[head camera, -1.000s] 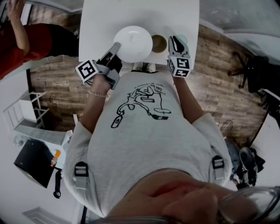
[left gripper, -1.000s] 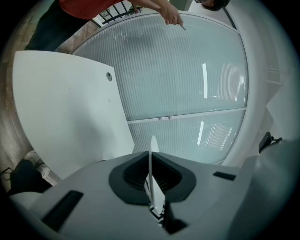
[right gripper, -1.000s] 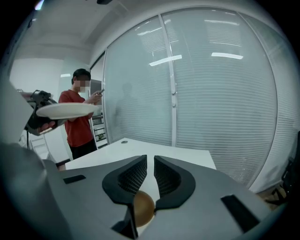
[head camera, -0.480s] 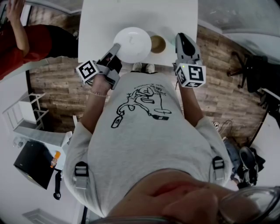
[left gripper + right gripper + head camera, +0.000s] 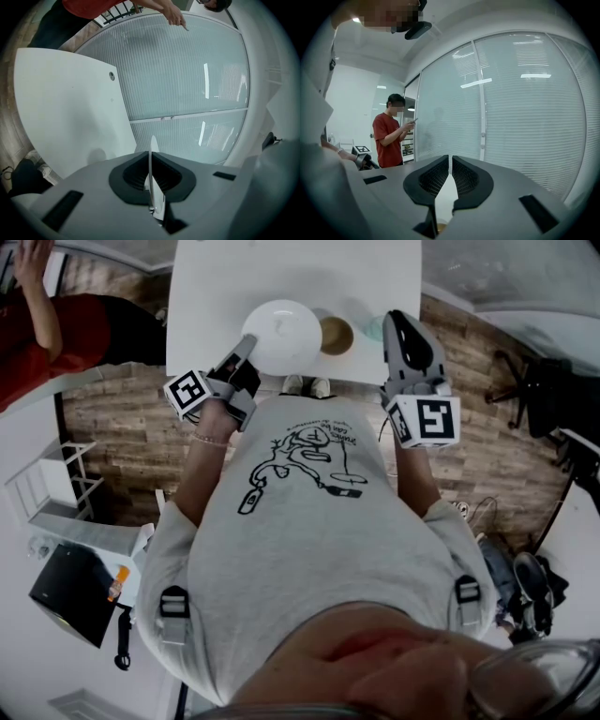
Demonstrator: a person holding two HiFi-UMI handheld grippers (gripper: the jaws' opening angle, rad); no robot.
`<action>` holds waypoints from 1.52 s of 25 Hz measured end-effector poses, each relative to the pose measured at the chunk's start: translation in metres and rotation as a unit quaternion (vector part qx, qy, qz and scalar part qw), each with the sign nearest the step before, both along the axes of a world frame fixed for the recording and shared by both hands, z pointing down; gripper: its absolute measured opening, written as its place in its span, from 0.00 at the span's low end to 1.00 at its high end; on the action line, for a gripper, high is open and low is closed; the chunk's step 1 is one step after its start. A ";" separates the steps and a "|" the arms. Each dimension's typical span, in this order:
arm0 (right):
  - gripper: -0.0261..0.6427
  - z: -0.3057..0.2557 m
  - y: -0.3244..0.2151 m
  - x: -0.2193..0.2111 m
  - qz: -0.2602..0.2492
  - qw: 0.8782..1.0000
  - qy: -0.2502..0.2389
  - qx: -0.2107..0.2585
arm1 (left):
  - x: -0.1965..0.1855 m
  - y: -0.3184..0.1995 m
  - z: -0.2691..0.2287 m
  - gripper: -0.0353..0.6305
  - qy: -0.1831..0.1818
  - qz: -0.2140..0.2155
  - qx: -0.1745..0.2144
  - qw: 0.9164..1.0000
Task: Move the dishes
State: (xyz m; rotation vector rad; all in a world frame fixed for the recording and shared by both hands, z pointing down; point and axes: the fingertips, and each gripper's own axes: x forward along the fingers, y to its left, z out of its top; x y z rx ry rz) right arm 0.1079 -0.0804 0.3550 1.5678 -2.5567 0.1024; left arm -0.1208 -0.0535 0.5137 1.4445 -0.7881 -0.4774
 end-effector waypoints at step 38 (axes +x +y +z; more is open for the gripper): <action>0.11 -0.034 0.006 -0.015 -0.041 0.999 -0.020 0.008 | -0.029 -0.006 0.166 0.07 -0.067 -0.010 -0.040 0.997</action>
